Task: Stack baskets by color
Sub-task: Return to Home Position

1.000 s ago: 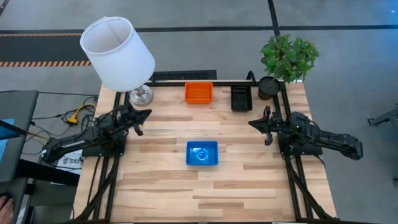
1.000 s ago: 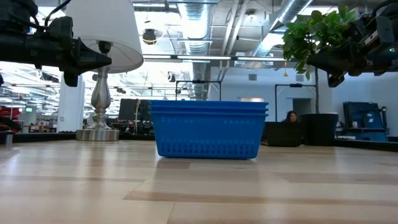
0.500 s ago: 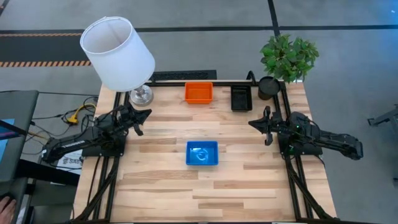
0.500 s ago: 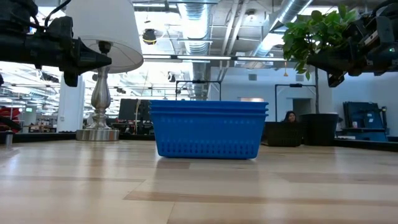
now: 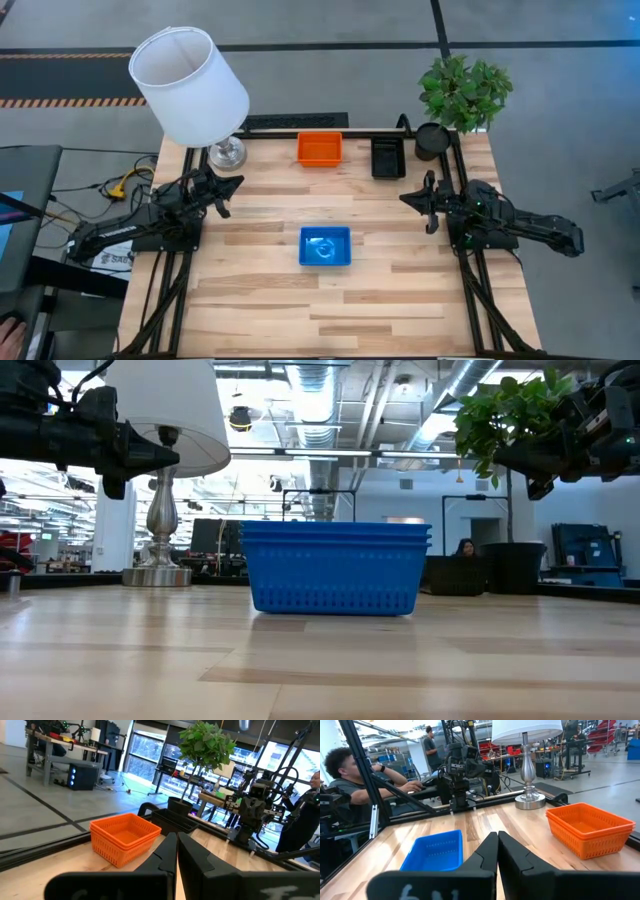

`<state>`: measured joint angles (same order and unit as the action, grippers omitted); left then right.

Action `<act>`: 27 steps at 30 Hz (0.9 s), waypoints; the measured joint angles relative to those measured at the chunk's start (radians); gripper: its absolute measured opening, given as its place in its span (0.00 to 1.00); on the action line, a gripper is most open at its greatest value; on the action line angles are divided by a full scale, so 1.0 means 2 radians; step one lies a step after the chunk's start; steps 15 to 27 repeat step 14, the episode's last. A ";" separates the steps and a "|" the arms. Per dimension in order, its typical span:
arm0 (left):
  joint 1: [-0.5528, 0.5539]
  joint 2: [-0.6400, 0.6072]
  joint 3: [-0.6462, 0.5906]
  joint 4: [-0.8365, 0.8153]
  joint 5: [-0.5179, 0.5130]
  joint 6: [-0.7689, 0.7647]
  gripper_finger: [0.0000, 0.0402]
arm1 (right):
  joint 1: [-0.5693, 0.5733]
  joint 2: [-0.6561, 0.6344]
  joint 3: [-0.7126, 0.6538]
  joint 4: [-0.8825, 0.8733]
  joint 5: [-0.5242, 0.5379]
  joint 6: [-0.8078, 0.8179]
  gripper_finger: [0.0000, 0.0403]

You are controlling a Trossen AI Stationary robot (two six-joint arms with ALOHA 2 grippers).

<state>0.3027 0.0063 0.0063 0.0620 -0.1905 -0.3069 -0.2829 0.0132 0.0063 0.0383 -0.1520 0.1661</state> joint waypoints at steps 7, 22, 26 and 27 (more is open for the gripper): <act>0.000 0.000 0.000 0.000 0.000 0.000 0.00 | 0.000 0.000 0.000 0.000 0.000 0.000 0.08; 0.000 0.000 0.000 0.000 0.000 0.000 0.00 | 0.000 0.000 0.000 0.000 0.000 0.000 0.08; 0.000 0.000 0.000 0.000 0.000 0.000 0.00 | 0.000 0.000 0.000 0.000 0.000 0.000 0.08; 0.000 0.000 0.000 0.000 0.000 0.000 0.00 | 0.000 0.000 0.000 0.000 0.000 0.000 0.08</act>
